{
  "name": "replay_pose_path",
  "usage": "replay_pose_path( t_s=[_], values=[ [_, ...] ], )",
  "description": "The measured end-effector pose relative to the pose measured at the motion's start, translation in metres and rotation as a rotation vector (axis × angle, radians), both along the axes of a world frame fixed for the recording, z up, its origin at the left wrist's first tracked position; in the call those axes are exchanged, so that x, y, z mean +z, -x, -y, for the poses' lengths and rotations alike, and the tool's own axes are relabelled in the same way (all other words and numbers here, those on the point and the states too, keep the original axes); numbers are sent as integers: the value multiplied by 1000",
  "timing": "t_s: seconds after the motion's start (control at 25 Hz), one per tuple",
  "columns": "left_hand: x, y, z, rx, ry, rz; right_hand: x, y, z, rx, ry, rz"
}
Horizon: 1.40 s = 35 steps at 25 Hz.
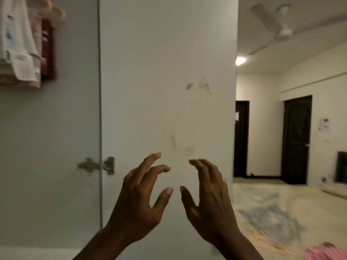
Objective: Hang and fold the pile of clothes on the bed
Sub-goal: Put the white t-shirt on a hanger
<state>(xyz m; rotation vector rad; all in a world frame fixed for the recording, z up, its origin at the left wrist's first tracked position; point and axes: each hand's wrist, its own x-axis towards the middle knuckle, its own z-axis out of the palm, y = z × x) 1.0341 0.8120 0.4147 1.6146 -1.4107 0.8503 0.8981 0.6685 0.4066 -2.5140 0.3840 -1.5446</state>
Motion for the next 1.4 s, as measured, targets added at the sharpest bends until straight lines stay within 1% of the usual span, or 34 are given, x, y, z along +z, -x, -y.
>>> replay_pose_path(
  t_s=[0.28,0.44,0.6,0.68,0.76,0.96,1.16,1.24,1.4],
  values=[
    [-156,106,101,-258,-275,-238,-156,142,48,-195,-304,-202],
    [-236,137,161,-422,-427,-316,-223,190,85,-327,-506,-278],
    [-294,151,220,-493,-600,-351,-277,220,125,-505,-640,-365],
    [-318,155,240,-528,-684,-379,-303,225,137,-579,-728,-446],
    [-339,157,264,-592,-739,-386,-327,228,153,-636,-804,-490],
    [-371,160,333,-654,-866,-341,-370,242,183,-800,-967,-486],
    [-396,187,410,-677,-981,-346,-394,274,226,-860,-1035,-532],
    [-406,203,439,-686,-1016,-344,-402,293,253,-879,-1048,-529],
    [-426,239,510,-687,-1076,-348,-413,339,327,-835,-1089,-476]
  ],
)
